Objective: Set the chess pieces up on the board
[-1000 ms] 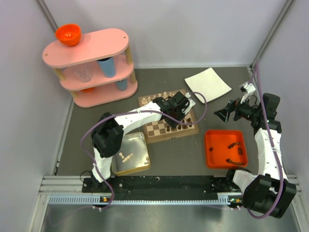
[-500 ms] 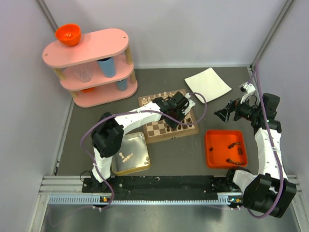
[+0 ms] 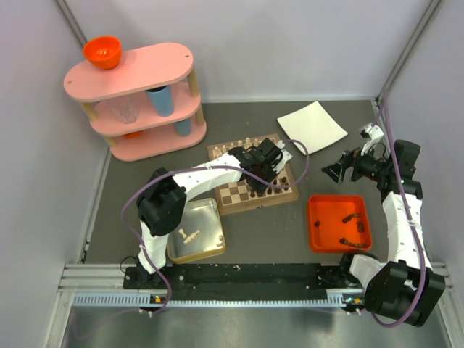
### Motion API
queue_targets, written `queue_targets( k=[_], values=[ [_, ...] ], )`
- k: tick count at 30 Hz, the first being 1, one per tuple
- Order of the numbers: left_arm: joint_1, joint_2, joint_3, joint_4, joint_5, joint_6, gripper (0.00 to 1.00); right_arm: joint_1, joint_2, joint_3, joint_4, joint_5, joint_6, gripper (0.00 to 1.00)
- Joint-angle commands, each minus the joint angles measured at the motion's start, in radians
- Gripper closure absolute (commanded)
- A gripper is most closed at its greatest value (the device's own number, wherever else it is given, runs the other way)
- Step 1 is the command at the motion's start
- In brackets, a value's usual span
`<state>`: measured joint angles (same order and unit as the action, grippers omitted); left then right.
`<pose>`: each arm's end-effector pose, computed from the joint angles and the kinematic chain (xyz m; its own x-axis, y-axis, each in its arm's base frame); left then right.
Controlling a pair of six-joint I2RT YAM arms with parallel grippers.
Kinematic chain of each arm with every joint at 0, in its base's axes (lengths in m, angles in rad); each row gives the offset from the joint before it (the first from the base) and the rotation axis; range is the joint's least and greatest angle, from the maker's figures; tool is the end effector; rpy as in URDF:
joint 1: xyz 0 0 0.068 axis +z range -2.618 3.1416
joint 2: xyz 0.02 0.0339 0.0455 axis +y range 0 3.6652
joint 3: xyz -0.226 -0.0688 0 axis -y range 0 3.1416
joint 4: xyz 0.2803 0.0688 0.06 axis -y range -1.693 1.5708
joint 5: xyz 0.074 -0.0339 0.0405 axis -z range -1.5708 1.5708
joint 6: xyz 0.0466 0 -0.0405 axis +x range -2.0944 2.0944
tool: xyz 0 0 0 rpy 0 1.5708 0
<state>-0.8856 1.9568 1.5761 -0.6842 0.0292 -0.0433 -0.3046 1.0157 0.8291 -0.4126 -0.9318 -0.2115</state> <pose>0.2812 -0.3462 0.1689 -0.5869 0.6498 -0.4830 0.7582 0.6503 -0.0465 0.2702 -0.0457 0.2551 -0.4308 0.0042 -0.9024 -0.5563 0.7861 0.2693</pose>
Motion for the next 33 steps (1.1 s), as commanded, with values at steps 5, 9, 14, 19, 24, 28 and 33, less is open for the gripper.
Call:
queue_targets(
  k=[5,9,14,19,24,28,33],
  values=[
    [0.008,-0.006,-0.005,0.035,0.003,-0.009,0.74,-0.013,-0.002,0.019,0.011,0.004,-0.023,0.01],
    [0.008,-0.009,-0.004,0.037,0.000,-0.010,0.72,-0.014,-0.003,0.021,0.009,0.007,-0.023,0.01],
    [0.010,-0.010,-0.005,0.035,-0.002,-0.007,0.71,-0.014,-0.003,0.021,0.008,0.010,-0.025,0.01],
    [0.011,-0.006,-0.007,0.040,-0.006,-0.007,0.71,-0.021,-0.003,0.022,0.006,0.010,-0.026,0.01],
    [0.014,-0.003,-0.010,0.049,-0.008,-0.006,0.71,-0.025,-0.002,0.024,0.008,0.008,-0.026,0.01],
    [0.016,-0.001,-0.014,0.055,-0.002,-0.007,0.72,-0.025,-0.003,0.022,0.005,0.008,-0.026,0.01],
    [0.016,-0.002,-0.021,0.061,0.005,-0.009,0.71,-0.027,-0.002,0.024,0.005,0.007,-0.025,0.01]
  ],
)
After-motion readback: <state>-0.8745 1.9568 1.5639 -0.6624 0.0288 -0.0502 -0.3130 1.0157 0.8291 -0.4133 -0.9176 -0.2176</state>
